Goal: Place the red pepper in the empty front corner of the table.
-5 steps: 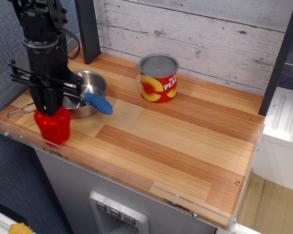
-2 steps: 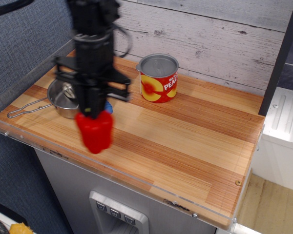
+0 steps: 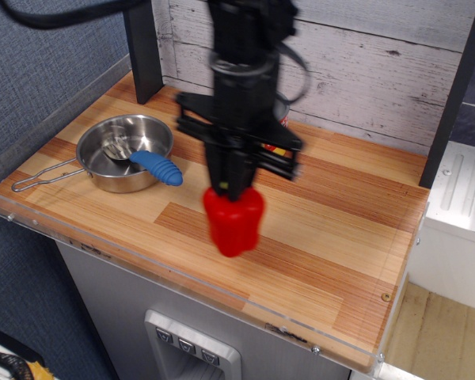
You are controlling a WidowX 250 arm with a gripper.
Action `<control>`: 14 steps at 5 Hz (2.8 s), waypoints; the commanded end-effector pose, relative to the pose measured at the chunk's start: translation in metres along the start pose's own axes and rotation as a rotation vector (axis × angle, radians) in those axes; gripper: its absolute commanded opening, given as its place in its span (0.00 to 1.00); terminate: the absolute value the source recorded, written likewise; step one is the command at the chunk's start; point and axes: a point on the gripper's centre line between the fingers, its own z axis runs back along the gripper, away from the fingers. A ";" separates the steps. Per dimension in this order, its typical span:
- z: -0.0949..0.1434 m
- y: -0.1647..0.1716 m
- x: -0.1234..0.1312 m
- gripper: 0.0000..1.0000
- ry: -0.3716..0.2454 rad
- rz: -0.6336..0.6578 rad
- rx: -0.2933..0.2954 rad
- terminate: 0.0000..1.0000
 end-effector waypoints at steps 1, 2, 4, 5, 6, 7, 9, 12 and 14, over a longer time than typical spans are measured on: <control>0.001 -0.053 0.029 0.00 -0.092 -0.100 -0.029 0.00; -0.009 -0.075 0.040 0.00 -0.101 -0.168 -0.009 0.00; -0.013 -0.090 0.045 0.00 -0.092 -0.214 -0.017 0.00; -0.011 -0.089 0.044 1.00 -0.084 -0.217 -0.010 0.00; -0.006 -0.089 0.043 1.00 -0.086 -0.226 -0.003 0.00; 0.000 -0.086 0.040 1.00 -0.097 -0.216 -0.005 0.00; 0.013 -0.085 0.038 1.00 -0.118 -0.203 0.000 0.00; 0.048 -0.036 0.018 1.00 -0.162 -0.022 0.013 0.00; 0.034 0.031 -0.007 1.00 -0.104 0.164 0.039 0.00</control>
